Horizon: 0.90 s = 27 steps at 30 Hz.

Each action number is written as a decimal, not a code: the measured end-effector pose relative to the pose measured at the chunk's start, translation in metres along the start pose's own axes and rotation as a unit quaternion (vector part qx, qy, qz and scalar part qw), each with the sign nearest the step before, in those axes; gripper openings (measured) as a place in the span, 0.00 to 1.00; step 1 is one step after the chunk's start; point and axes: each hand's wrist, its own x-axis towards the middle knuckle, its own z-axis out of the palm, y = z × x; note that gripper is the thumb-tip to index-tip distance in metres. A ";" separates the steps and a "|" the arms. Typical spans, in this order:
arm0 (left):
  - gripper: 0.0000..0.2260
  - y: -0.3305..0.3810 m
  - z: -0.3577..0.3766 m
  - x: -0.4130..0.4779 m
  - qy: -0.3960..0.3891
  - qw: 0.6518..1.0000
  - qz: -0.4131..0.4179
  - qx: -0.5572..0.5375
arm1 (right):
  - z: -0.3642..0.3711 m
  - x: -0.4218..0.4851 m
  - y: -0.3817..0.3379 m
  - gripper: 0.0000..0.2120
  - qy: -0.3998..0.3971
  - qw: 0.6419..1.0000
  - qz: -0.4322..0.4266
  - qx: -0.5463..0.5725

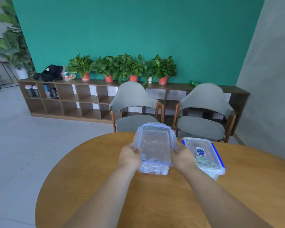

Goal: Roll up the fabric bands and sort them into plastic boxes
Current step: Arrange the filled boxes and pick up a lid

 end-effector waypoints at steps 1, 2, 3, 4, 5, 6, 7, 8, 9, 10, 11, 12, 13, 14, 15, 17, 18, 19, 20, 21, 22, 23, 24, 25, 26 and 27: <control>0.06 -0.001 0.001 0.005 -0.001 1.000 0.008 0.022 | 0.005 0.005 0.001 0.06 0.000 1.000 -0.003 -0.024; 0.06 -0.003 0.002 0.012 -0.003 0.999 0.013 0.044 | 0.011 0.012 0.003 0.05 0.004 0.999 -0.008 -0.039; 0.07 -0.004 0.002 0.014 -0.005 0.998 0.016 0.065 | 0.014 0.015 0.005 0.06 0.007 0.998 -0.006 -0.055; 0.07 -0.006 0.004 0.019 -0.006 0.996 0.018 0.087 | 0.019 0.019 0.007 0.07 0.011 0.998 -0.007 -0.068; 0.07 -0.009 0.007 0.025 -0.005 0.993 0.023 0.113 | 0.024 0.023 0.008 0.11 0.014 0.996 -0.001 -0.083; 0.07 -0.012 0.010 0.030 -0.002 0.990 0.030 0.136 | 0.028 0.027 0.010 0.15 0.014 0.995 0.006 -0.097; 0.08 -0.016 0.013 0.035 -0.001 0.987 0.037 0.154 | 0.032 0.029 0.011 0.18 0.012 0.994 0.017 -0.106; 0.09 -0.017 0.015 0.037 -0.002 0.985 0.044 0.168 | 0.036 0.031 0.012 0.20 0.008 0.993 0.026 -0.111; 0.10 -0.019 0.017 0.039 -0.004 0.982 0.050 0.183 | 0.038 0.033 0.013 0.21 0.007 0.993 0.033 -0.116; 0.12 -0.019 0.019 0.039 -0.005 0.979 0.057 0.194 | 0.040 0.033 0.013 0.22 0.002 0.992 0.037 -0.123; 0.13 -0.020 0.020 0.040 -0.006 0.978 0.063 0.200 | 0.041 0.034 0.014 0.24 -0.001 0.991 0.039 -0.130; 0.16 -0.021 0.021 0.041 -0.009 0.977 0.066 0.203 | 0.042 0.034 0.014 0.25 -0.004 0.990 0.037 -0.139; 0.18 -0.022 0.022 0.043 -0.012 0.977 0.068 0.204 | 0.043 0.034 0.015 0.26 -0.005 0.989 0.032 -0.148; 0.19 -0.022 0.022 0.043 -0.016 0.975 0.071 0.208 | 0.044 0.034 0.016 0.26 -0.005 0.988 0.030 -0.154; 0.20 -0.022 0.023 0.043 -0.022 0.974 0.073 0.213 | 0.045 0.035 0.016 0.26 -0.002 0.988 0.032 -0.153; 0.21 -0.021 0.022 0.042 -0.033 0.974 0.071 0.213 | 0.045 0.035 0.017 0.25 0.003 0.989 0.038 -0.145; 0.22 -0.021 0.021 0.041 -0.037 0.974 0.069 0.210 | 0.046 0.035 0.018 0.25 -0.001 0.989 0.038 -0.146; 0.22 -0.021 0.020 0.041 -0.042 0.974 0.066 0.212 | 0.046 0.034 0.018 0.26 -0.008 0.988 0.037 -0.149; 0.22 -0.022 0.020 0.042 -0.048 0.973 0.065 0.217 | 0.046 0.032 0.017 0.26 -0.014 0.988 0.038 -0.150; 0.22 -0.022 0.019 0.043 -0.055 0.971 0.064 0.223 | 0.047 0.033 0.017 0.27 -0.016 0.988 0.041 -0.149; 0.23 -0.022 0.018 0.045 -0.062 0.970 0.063 0.226 | 0.047 0.033 0.016 0.26 -0.016 0.988 0.049 -0.147; 0.23 -0.022 0.017 0.046 -0.067 0.969 0.062 0.228 | 0.047 0.035 0.016 0.25 -0.015 0.987 0.057 -0.151; 0.23 -0.021 0.017 0.048 -0.071 0.968 0.062 0.234 | 0.048 0.037 0.016 0.24 -0.018 0.984 0.059 -0.165; 0.22 -0.020 0.017 0.049 -0.072 0.965 0.063 0.243 | 0.048 0.041 0.016 0.22 -0.021 0.982 0.057 -0.177; 0.21 -0.017 0.018 0.050 -0.071 0.961 0.063 0.258 | 0.049 0.044 0.015 0.21 -0.025 0.982 0.052 -0.178; 0.21 -0.015 0.019 0.051 -0.071 0.957 0.061 0.276 | 0.049 0.047 0.015 0.21 -0.029 0.983 0.045 -0.175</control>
